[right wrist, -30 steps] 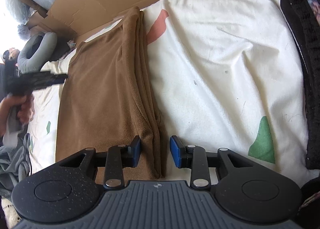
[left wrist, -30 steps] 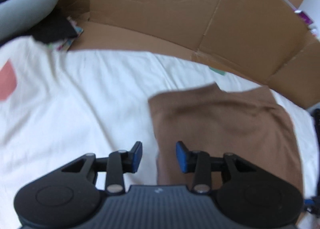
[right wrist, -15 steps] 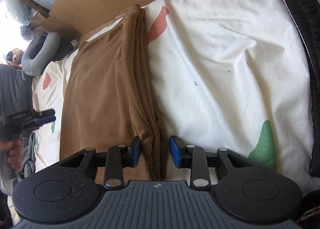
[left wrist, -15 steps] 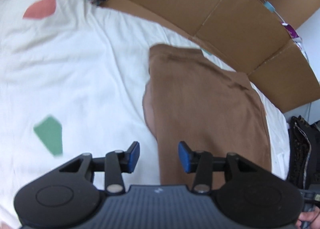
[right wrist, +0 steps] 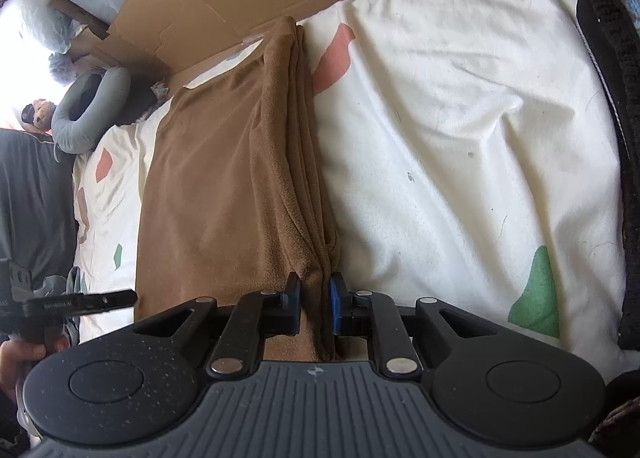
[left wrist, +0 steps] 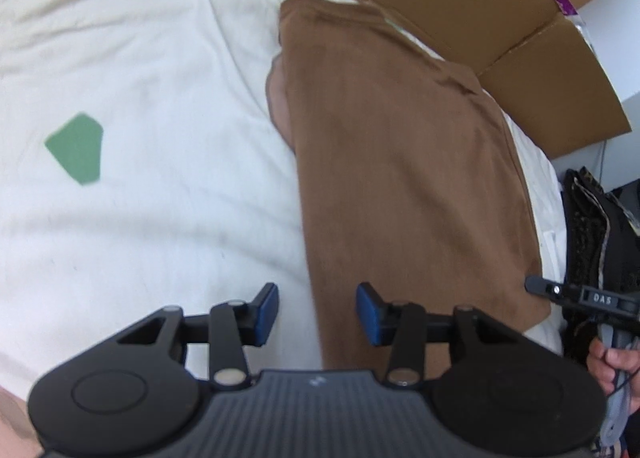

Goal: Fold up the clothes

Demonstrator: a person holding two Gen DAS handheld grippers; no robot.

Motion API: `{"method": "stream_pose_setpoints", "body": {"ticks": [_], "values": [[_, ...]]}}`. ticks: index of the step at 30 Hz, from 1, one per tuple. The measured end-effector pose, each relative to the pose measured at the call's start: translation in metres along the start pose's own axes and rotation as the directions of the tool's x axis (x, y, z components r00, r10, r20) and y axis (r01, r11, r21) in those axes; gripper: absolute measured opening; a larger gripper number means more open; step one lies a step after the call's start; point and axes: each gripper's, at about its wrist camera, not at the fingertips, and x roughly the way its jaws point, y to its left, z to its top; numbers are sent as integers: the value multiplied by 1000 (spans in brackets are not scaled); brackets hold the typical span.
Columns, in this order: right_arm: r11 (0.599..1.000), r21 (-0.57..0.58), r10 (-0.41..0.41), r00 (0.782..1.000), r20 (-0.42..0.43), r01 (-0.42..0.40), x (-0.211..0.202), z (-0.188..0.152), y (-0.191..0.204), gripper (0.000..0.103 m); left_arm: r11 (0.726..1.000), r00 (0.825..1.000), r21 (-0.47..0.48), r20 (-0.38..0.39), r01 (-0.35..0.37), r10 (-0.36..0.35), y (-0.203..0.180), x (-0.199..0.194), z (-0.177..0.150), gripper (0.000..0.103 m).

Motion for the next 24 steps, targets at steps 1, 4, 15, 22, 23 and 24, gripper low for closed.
{"method": "stream_pose_setpoints", "body": {"ticks": [1,4,15,22,23,24], "values": [[1000,0,-1,1000,-1,1,0,0,0,13,1000,1000,0,-7,13,-13,0,1,-2,45],[1000,-1,-9,1000,-8,9,3,1,-1,13,999,999,-6,-27,31,-31,1,6,-9,39],[1000,-6,-15,1000,-25,15,6,2,-2,14,997,994,-40,-79,67,-70,9,0,-16,13],[1000,22,-13,999,-32,14,4,2,-8,31,988,983,-78,-122,130,-139,17,0,-27,23],[1000,23,-14,999,-34,15,4,1,-8,34,987,981,-84,-127,135,-145,18,1,-29,23],[1000,24,-13,999,-38,14,5,1,-9,34,984,979,-103,-130,146,-158,20,3,-30,23]]}}
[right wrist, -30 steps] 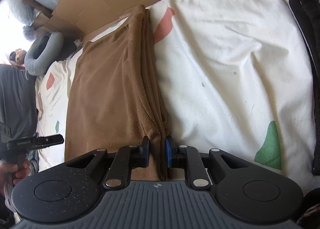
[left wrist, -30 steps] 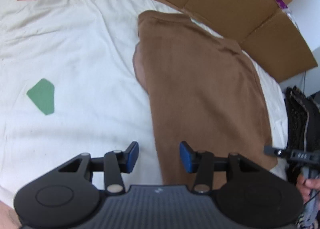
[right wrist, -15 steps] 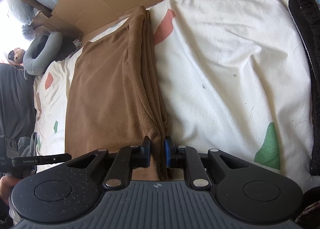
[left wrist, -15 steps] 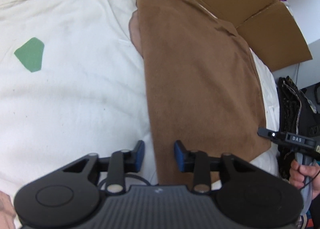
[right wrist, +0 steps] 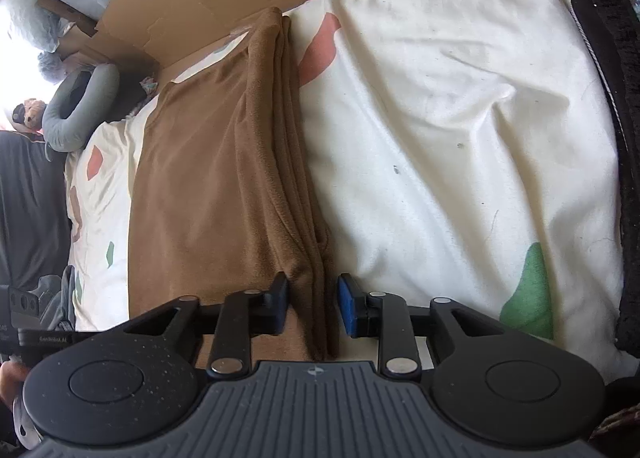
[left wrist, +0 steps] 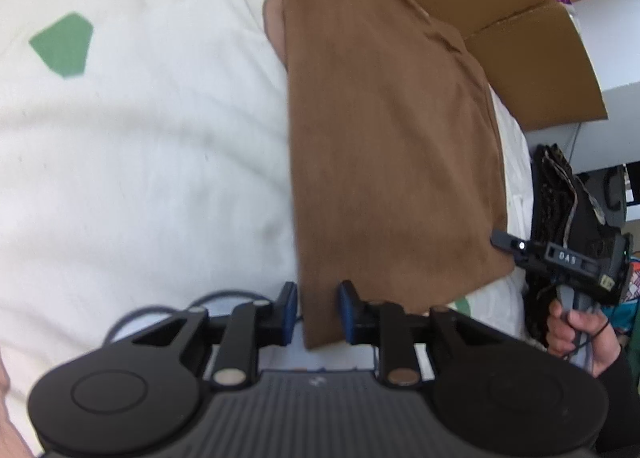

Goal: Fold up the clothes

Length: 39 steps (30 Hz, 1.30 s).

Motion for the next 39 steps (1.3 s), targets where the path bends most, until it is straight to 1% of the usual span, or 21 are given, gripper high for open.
{"method": "stream_pose_setpoints", "body": {"ticks": [3,6,10,13,15,16,17,19,21,24,29,33,37,39], "values": [[1000,-4,5,1000,-9,-5,3,0,-1,38,997,999,-61,-9,42,-43,9,4,-1,23],[1000,-8,14,1000,-12,-14,6,1,0,38,991,997,-107,-8,77,-78,15,7,-2,23],[999,-7,36,999,-13,-36,10,4,-2,38,981,992,-150,-1,122,-124,23,10,-2,24],[999,8,54,998,-13,-54,11,5,-5,38,978,990,-153,0,141,-143,24,14,0,22],[998,10,60,998,-12,-60,11,6,-5,38,979,991,-151,-1,133,-135,24,14,1,15],[998,6,57,998,-10,-57,11,5,-5,36,980,991,-154,-1,129,-131,24,14,1,10],[998,7,60,998,-9,-60,11,5,-4,25,980,992,-154,0,126,-127,24,13,0,8],[997,33,75,997,-8,-75,10,5,-5,18,983,994,-144,0,112,-113,20,11,0,6],[997,52,61,998,-8,-61,9,4,-1,15,988,997,-136,-10,80,-82,14,8,1,6],[998,65,24,1000,-15,-23,7,3,7,13,991,998,-117,-28,57,-61,9,0,6,5],[999,43,-26,999,-38,28,-1,9,23,12,994,998,-92,-13,53,-54,-2,-24,14,5],[998,53,-30,999,-43,32,-11,10,34,11,995,999,-89,11,39,-38,-9,-44,19,5],[998,47,-36,998,-50,38,-21,7,46,11,997,1000,-81,10,14,-13,-17,-55,17,5],[998,42,-38,997,-61,41,-27,5,51,11,996,1000,-93,9,0,1,-19,-59,13,5]]}}
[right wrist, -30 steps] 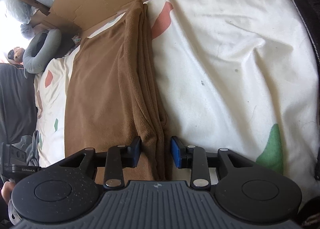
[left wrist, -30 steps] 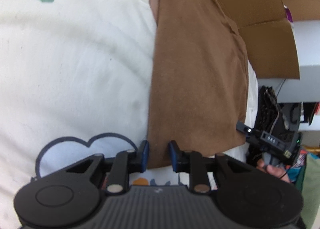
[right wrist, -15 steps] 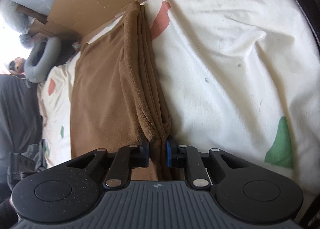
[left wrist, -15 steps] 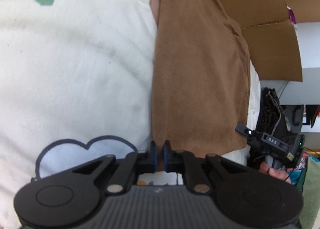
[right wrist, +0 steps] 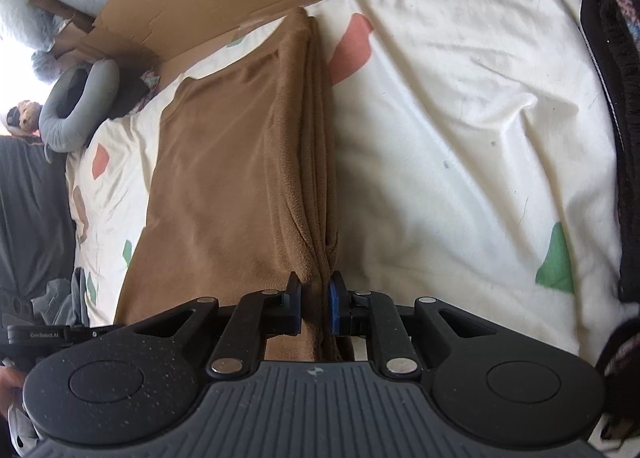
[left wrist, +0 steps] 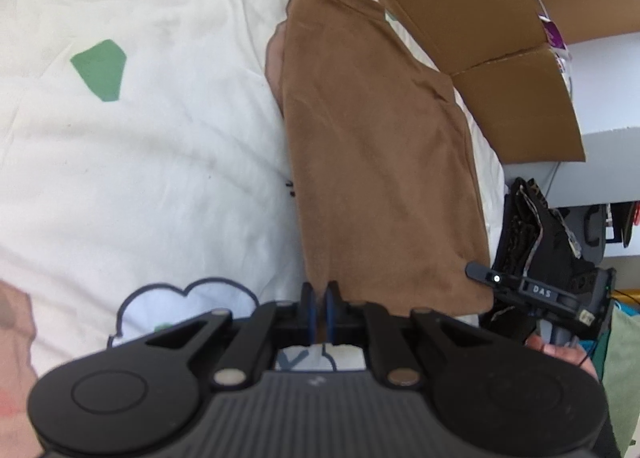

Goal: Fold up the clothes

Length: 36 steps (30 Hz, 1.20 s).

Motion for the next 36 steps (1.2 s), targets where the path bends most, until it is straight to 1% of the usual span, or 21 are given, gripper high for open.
{"method": "stream_pose_setpoints", "body": {"ticks": [4,8,11,13,17,26,31,36], "values": [[1000,8,-2,999,-41,3,-7,-6,8,11,1000,1000,-16,1,-26,26,-3,-10,-8,5],[1000,4,8,999,-41,-8,-16,-14,15,11,999,999,2,-1,-53,53,-11,-17,-13,5],[999,7,34,999,-29,-33,-25,-26,17,11,995,995,21,-15,-101,101,-9,-28,-20,5],[999,-12,39,999,-31,-39,-30,-35,22,11,991,991,25,-23,-129,129,-12,-32,-27,5],[998,-21,52,998,-40,-53,-40,-53,28,11,988,989,41,-25,-148,149,-16,-42,-43,5],[999,-18,43,997,-56,-44,-54,-103,25,11,992,990,32,-70,-119,121,3,-45,-95,5],[1000,3,31,997,-70,-31,-55,-127,18,11,994,990,32,-95,-105,108,12,-40,-113,5],[1000,19,10,997,-79,-8,-54,-143,15,11,995,990,7,-96,-101,102,20,-40,-127,5]]}}
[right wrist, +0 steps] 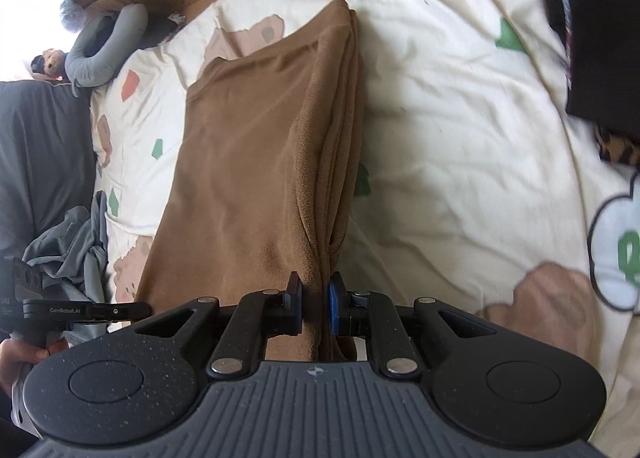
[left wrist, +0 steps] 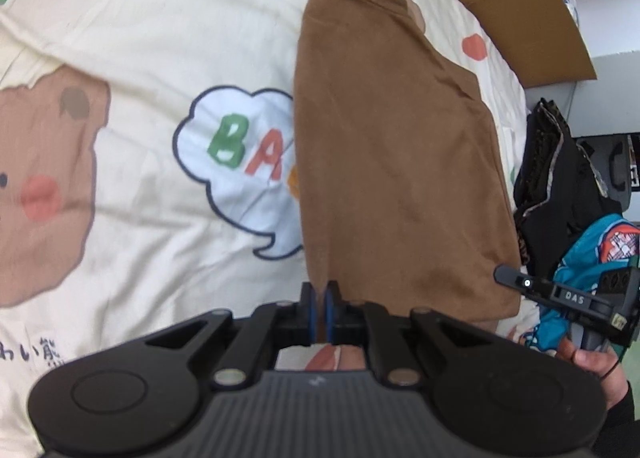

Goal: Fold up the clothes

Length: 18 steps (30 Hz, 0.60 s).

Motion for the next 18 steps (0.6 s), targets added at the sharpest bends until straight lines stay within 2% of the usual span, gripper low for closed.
{"method": "stream_pose_setpoints", "body": {"ticks": [8,16,18], "values": [[1000,21,-23,999,-29,23,13,-13,-10,11,1000,1000,-16,-5,-10,10,17,15,-7,5],[997,65,-38,997,-61,42,39,-20,-33,12,998,998,-43,-44,-45,43,31,45,-3,5],[996,80,-43,997,-66,48,44,-22,-38,13,996,996,-50,-54,-72,70,34,51,-2,9]]}}
